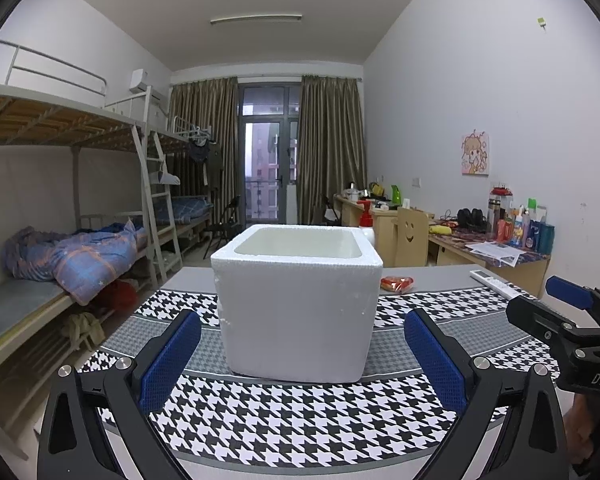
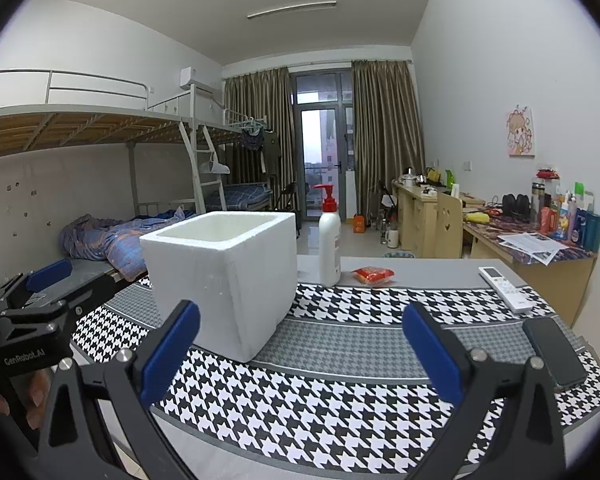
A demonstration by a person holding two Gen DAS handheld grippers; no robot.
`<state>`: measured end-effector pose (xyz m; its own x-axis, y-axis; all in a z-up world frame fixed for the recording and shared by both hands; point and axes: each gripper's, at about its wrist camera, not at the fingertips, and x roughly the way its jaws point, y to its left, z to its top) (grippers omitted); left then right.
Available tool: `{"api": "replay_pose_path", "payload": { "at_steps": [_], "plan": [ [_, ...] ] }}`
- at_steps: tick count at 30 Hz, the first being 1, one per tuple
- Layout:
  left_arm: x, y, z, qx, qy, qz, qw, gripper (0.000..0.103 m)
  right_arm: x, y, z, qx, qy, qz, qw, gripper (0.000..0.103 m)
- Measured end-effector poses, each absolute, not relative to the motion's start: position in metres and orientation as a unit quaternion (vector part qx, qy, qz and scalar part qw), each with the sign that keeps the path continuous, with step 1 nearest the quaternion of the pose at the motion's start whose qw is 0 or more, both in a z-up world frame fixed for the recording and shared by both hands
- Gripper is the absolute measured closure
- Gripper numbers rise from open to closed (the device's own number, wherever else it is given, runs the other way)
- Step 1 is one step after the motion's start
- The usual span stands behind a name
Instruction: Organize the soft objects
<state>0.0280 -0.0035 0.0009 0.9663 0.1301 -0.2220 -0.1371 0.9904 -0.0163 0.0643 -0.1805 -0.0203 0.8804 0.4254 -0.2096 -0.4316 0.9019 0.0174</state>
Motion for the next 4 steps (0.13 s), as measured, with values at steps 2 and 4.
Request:
{"api": "replay_pose_path", "payload": {
  "at_steps": [2,4],
  "plan": [
    [0.0270,-0.0039,0.0005,-0.012,0.112,0.067,0.991,0.001,0.0650,-0.1806,-0.0206,-0.014,0.107,0.221,0.969,0.001],
    [0.0249,-0.0038,-0.0006,-0.013,0.110,0.068,0.991,0.001,0.0637,-0.1814,-0.0208,-0.012,0.107,0.222,0.969,0.001]
  ]
}}
